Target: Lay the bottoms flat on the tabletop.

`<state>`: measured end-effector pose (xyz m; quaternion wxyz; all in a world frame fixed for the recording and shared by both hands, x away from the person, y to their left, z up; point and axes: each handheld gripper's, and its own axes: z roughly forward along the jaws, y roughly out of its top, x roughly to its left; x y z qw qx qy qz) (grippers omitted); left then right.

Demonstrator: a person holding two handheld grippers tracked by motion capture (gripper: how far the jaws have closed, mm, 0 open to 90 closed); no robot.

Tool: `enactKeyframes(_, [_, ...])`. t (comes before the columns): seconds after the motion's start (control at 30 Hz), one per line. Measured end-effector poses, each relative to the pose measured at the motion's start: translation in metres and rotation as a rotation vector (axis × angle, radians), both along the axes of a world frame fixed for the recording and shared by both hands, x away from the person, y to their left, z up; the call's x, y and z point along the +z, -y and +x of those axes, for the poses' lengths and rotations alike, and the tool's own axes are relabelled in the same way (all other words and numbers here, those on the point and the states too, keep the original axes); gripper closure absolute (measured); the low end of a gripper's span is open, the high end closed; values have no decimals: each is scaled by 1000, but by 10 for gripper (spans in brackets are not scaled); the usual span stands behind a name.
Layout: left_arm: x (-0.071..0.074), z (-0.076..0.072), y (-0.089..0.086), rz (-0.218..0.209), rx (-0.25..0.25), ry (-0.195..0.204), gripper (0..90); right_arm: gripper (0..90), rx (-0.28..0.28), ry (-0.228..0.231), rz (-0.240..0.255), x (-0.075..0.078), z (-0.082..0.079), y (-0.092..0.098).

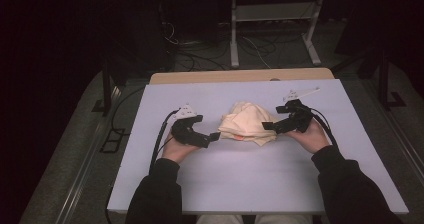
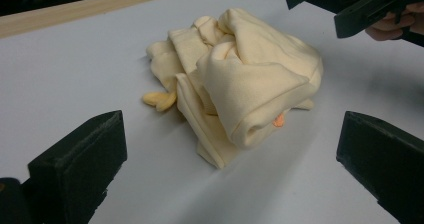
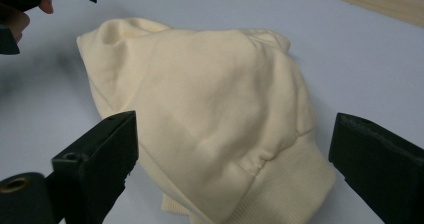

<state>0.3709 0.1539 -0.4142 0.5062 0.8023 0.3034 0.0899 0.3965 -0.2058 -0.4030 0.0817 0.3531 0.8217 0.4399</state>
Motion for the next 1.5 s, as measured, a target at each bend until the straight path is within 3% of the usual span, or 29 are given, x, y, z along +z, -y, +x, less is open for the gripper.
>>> enactKeyframes(0.27, [-5,2,8,-4,-16,-5,0,160,22,-62,-30,-14,8,-8])
enactKeyframes(0.33, [-6,2,10,-7,-19,-8,0,274,45,-96,-40,-19,10,-11])
enactKeyframes(0.37, [-6,2,10,-7,-19,-8,0,274,45,-96,-40,-19,10,-11])
enactKeyframes(0.4, [-7,2,11,-7,-19,-9,0,422,50,-98,-41,-20,10,-11])
enactKeyframes(0.43, [-7,2,11,-7,-19,-9,0,422,50,-98,-41,-20,10,-11])
enactKeyframes(0.47, [-7,3,11,-3,-20,-11,0,592,70,-93,-28,-18,9,-11])
enactKeyframes(0.5, [-7,3,11,-3,-20,-11,0,592,70,-93,-28,-18,9,-11])
enactKeyframes(0.57, [-8,3,12,-3,-20,-13,0,792,79,-70,-53,-15,7,-11])
enactKeyframes(0.6, [-9,4,13,-4,-18,-16,0,831,75,-66,-81,-10,7,-10])
enactKeyframes(0.73, [-8,5,15,-2,-23,-13,0,844,50,-51,-99,-4,7,-8])
enactKeyframes(0.97, [-9,10,24,-1,-35,-17,0,846,-77,-45,-60,3,12,12])
enactKeyframes(1.33, [-25,25,45,54,-59,-77,4,846,-152,-48,-33,2,17,24])
enactKeyframes(1.5, [-27,26,47,74,-66,-81,141,845,-167,-52,-16,1,19,29])
